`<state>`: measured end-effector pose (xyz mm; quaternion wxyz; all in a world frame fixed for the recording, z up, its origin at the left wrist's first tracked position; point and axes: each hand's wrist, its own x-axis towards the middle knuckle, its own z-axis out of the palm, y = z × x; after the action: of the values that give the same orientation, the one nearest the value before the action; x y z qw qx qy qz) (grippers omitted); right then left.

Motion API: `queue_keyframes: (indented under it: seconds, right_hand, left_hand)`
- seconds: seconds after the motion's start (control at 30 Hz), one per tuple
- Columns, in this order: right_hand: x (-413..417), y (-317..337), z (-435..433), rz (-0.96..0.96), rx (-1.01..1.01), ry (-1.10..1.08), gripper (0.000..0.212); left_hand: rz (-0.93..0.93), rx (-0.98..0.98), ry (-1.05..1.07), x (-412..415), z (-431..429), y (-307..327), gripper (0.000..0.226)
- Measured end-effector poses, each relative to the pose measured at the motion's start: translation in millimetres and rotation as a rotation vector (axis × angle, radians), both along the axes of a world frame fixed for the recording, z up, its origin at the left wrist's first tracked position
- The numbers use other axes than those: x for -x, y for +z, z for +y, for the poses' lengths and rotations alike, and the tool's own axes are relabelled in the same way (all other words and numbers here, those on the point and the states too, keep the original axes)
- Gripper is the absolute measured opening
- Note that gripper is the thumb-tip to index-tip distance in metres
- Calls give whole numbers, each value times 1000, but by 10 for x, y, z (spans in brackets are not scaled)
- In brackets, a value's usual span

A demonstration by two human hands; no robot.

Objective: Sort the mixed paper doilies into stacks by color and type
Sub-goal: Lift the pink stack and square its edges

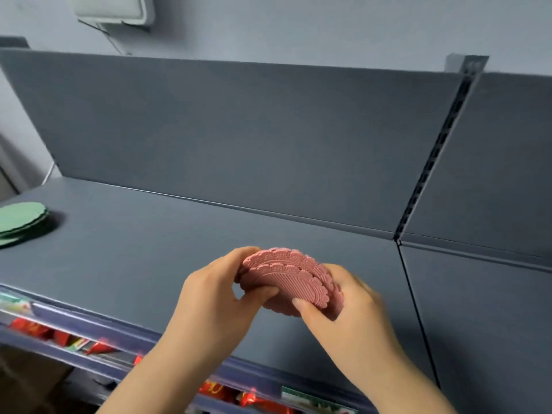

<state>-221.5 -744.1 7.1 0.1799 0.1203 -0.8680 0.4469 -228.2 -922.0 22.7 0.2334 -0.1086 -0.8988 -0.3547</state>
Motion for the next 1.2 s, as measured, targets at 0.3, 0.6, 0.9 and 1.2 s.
queue_keyframes:
  seconds: [0.3,0.6,0.9,1.2]
  right_hand:
    - [321,-65,-215,-88,27,63,40]
    - [531,-88,-454,-156,10,-14,34]
    - [728,-36,-1674,-169,-17,-53,23]
    - [988,-177,-3205,-222,-73,-81,22]
  left_hand:
    - [-46,1,34,211,-195,-47,48]
    - [-133,42,52,464,-378,9,74]
    - [-148,-70,-58,790,-1634,-8,75]
    - [-188,-127,-80,1131,-3145,-101,72]
